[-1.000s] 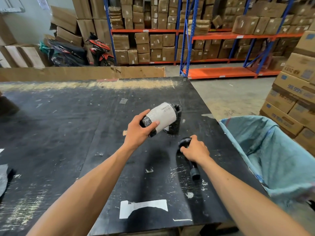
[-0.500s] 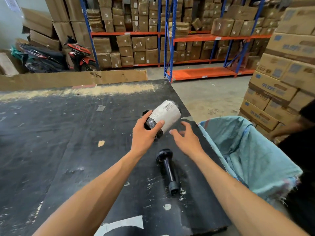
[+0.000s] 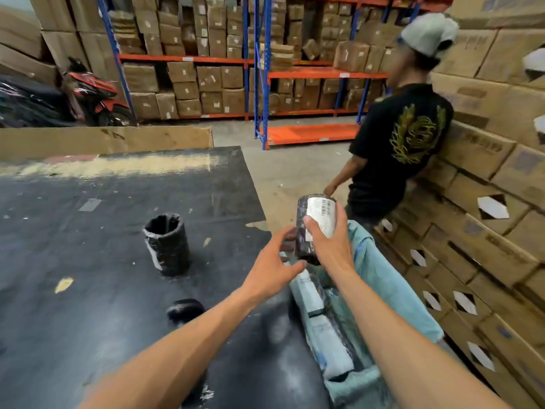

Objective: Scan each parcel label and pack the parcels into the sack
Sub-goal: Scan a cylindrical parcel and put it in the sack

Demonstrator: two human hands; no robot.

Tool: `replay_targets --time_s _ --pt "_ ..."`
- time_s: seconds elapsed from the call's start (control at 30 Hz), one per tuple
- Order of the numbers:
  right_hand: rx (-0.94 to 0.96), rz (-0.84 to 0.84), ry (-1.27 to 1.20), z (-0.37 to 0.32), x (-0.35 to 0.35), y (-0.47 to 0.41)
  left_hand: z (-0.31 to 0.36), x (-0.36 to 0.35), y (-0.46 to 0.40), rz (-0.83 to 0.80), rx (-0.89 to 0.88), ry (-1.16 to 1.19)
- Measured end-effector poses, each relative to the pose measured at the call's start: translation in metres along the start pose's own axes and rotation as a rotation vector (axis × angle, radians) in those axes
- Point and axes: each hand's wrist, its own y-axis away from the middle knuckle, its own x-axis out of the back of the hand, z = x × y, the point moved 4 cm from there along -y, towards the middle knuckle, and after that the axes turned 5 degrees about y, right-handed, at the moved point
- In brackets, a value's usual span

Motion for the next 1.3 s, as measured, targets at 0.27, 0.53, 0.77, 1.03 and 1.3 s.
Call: replay_targets --time_s 0.27,0.53,0.77,1.03,1.3 --pt "-0.104 -0.179 0.361 0.122 0.041 -0.050 -0.064 -0.063 -0.049 0.037 0.144 -0.655" --pt "-0.283 -0.383 0.550 0.231 0.033 -0.082 -0.111 -0.061 -0.091 0.093 0.320 -0.885" --pt "-0.374 -0.458 0.518 0.299 -0.014 -0.110 -0.130 -0.046 -0.110 0.113 0.349 -0.847" --pt "-0.347 -0.475 0.512 0.347 -0.066 -0.127 -0.130 -0.045 -0.109 0.108 0.339 -0.877" --pt "-0.273 -0.436 0.451 0.376 -0.066 -0.114 -0.130 -0.045 -0.108 0.091 0.338 -0.897"
